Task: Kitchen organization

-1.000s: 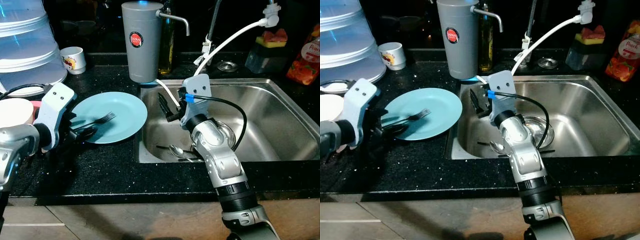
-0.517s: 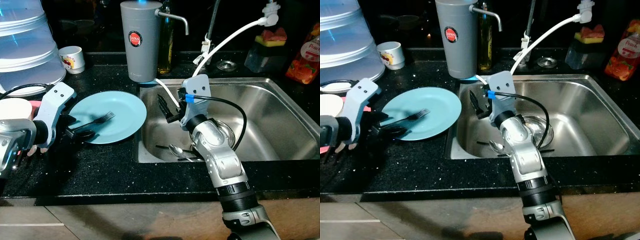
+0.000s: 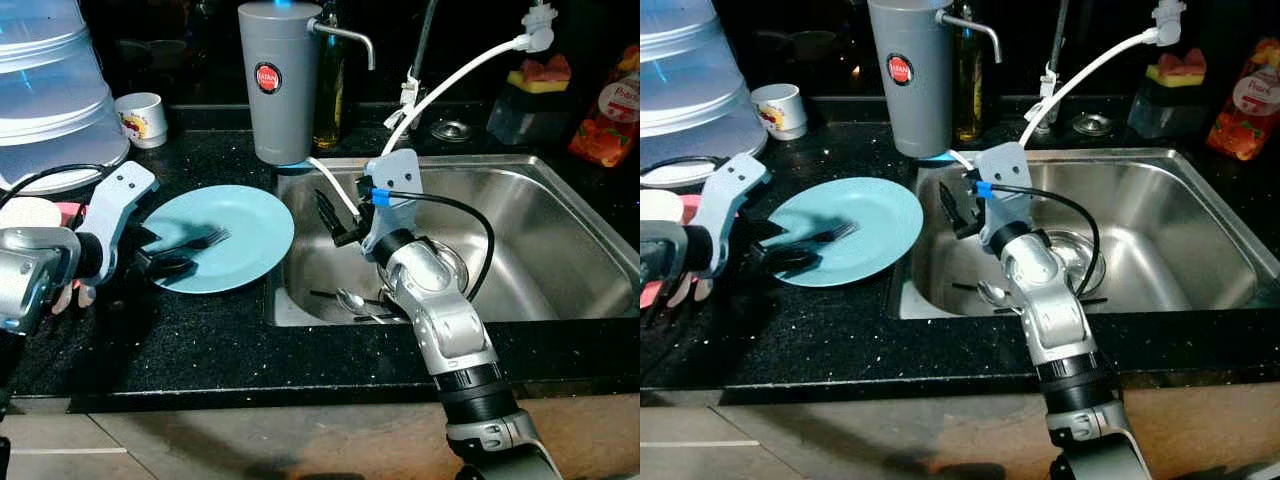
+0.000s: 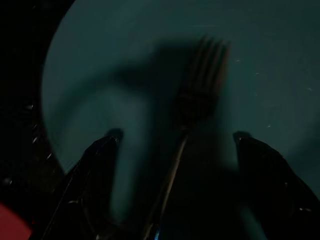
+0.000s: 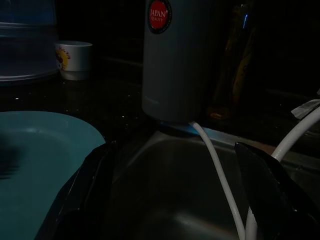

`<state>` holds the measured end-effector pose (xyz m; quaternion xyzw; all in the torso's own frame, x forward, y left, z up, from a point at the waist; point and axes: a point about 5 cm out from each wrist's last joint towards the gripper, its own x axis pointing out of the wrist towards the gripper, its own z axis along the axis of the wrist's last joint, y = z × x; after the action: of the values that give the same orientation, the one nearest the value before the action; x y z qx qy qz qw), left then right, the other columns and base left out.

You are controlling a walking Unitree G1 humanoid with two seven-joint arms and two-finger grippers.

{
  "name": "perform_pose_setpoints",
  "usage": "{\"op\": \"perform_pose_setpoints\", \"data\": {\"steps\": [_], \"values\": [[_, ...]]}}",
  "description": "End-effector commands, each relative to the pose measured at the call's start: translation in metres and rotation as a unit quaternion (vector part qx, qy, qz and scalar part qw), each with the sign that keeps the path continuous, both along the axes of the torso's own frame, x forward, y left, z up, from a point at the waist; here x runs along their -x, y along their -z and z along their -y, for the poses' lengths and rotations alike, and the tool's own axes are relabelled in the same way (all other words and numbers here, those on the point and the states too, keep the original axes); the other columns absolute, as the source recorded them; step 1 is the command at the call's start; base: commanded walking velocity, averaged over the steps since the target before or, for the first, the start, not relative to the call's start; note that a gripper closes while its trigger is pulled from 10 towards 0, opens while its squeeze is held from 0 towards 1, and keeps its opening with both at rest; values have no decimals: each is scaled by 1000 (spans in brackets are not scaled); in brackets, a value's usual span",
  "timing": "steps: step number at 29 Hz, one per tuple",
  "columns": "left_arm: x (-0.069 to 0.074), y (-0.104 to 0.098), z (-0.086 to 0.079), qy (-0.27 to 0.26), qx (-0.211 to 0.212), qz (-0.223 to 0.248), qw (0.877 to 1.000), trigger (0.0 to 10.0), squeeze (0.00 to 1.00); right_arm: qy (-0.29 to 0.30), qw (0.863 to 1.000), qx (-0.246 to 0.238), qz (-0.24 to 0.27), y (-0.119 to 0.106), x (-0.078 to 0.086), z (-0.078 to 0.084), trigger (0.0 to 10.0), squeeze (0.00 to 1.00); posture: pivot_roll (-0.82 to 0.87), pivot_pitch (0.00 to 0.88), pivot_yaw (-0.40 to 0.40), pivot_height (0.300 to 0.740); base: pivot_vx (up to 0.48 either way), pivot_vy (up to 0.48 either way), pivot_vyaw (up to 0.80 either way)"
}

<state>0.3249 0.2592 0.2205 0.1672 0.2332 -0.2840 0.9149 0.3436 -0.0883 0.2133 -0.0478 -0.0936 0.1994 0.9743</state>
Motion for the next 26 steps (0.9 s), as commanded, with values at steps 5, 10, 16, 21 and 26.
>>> {"op": "perform_pose_setpoints", "data": {"steps": [5,10,16,21,26], "values": [[-3,5,5,19,-12,-11,1000,6471,0,0,1000,1,-5,0,1,1,10000,0,48,0,-11,740,0,0,0],[-3,4,4,22,-27,-11,999,0,0,1,1000,0,-4,0,1,1,10000,0,48,0,-10,740,0,0,0],[-4,2,3,27,-39,-10,999,0,0,2,1000,-1,-4,0,1,1,10000,0,50,0,-12,740,0,0,0],[-4,-3,3,27,-41,-2,999,0,0,4,1000,-1,-5,0,0,1,10000,0,50,0,-12,740,0,0,0],[-5,-7,4,26,-41,8,999,0,0,6,1000,-1,-6,0,0,2,10000,0,50,0,-12,740,0,0,0]]}}
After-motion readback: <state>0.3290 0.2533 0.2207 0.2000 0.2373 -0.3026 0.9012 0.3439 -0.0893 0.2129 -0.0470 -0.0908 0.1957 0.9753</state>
